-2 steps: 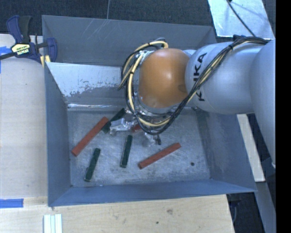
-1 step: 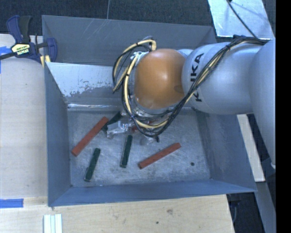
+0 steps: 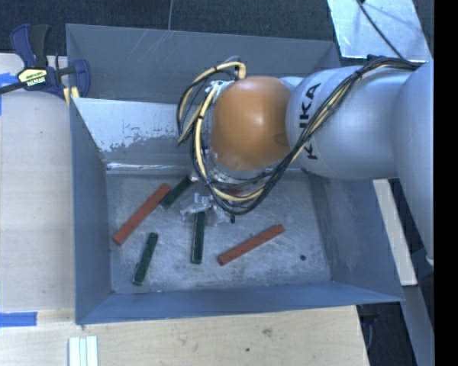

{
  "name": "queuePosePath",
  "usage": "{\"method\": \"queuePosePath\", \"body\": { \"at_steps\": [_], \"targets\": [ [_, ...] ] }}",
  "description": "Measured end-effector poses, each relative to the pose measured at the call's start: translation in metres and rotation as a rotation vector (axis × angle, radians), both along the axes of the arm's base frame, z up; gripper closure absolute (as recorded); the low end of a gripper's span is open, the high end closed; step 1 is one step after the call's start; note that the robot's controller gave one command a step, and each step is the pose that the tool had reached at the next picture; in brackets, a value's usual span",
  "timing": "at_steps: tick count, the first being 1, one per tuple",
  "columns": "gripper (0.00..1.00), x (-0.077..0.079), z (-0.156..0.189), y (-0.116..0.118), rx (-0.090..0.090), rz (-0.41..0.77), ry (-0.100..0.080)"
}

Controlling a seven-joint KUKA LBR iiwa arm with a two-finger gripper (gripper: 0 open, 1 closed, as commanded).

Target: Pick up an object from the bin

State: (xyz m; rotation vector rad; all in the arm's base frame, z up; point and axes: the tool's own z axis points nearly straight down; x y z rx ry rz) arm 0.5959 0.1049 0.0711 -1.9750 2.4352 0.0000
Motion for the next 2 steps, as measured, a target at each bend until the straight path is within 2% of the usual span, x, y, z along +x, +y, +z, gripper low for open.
{"method": "queuePosePath", "body": {
  "at_steps": [1,2],
  "targets": [
    [1.0,-0.018,0.09,-0.021,-0.002,0.007,-0.006],
    [1.0,-0.081,0.177,-0.035,-0.003,0.03,-0.004]
  ]
}}
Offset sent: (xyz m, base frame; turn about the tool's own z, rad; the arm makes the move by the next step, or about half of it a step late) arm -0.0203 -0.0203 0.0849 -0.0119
